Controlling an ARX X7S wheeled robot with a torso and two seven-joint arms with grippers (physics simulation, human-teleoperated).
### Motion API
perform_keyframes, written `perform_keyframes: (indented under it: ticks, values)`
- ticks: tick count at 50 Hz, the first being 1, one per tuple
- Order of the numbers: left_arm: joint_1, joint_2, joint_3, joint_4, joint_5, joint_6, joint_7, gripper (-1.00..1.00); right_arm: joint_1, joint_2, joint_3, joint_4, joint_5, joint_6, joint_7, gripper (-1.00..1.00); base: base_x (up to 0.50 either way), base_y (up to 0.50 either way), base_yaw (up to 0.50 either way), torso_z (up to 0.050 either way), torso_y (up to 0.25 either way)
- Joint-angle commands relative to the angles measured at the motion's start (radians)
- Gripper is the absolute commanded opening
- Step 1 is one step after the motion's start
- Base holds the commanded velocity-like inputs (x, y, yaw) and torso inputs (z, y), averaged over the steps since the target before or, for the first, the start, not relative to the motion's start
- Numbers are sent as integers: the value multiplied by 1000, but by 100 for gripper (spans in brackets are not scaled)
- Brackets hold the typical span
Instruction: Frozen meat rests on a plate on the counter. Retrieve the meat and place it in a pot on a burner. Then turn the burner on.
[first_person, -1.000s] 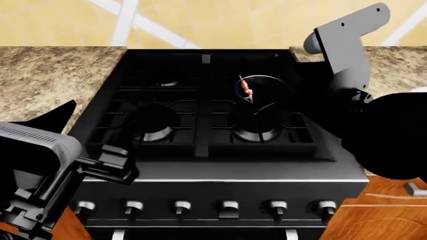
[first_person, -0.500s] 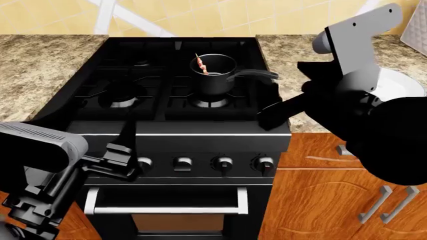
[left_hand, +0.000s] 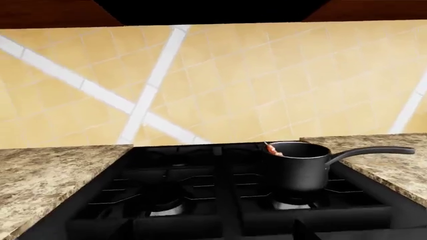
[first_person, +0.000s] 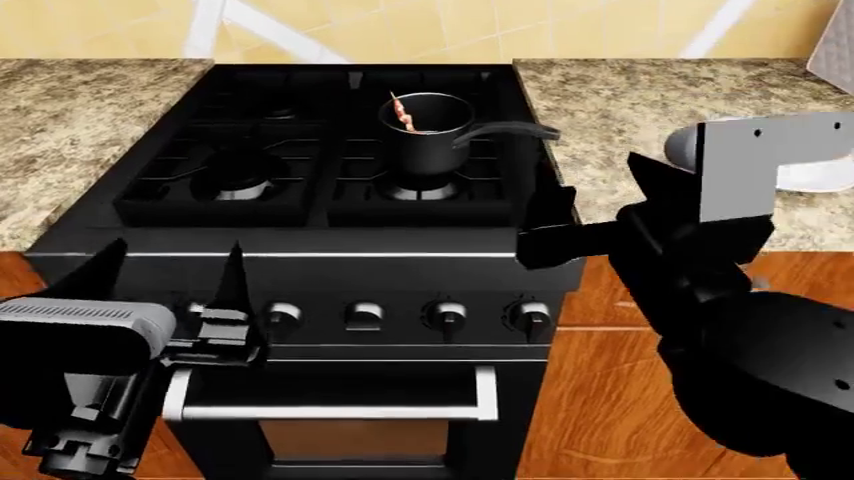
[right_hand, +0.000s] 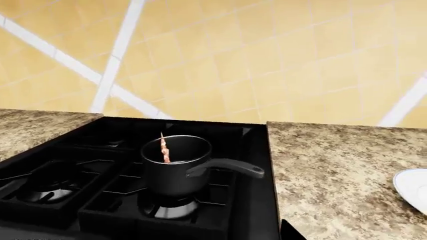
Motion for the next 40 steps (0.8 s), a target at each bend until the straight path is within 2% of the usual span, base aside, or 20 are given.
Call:
perform_keyframes:
  ticks: [1,24,40]
  values:
    - [109,49,32,-13,83,87,-6,100,-178,-37,0,-74,-116,-119,71,100,0,0,0,-50,0]
    - [107,92,127,-134,142,148,32,100,-264,-93,-47,5,-267,-195,-2,100,0,0,0,-50,0]
    - [93,89,160,-147,162,140,28,100,-309,-98,-57,98,-314,-234,-55,100,0,0,0,-50,0]
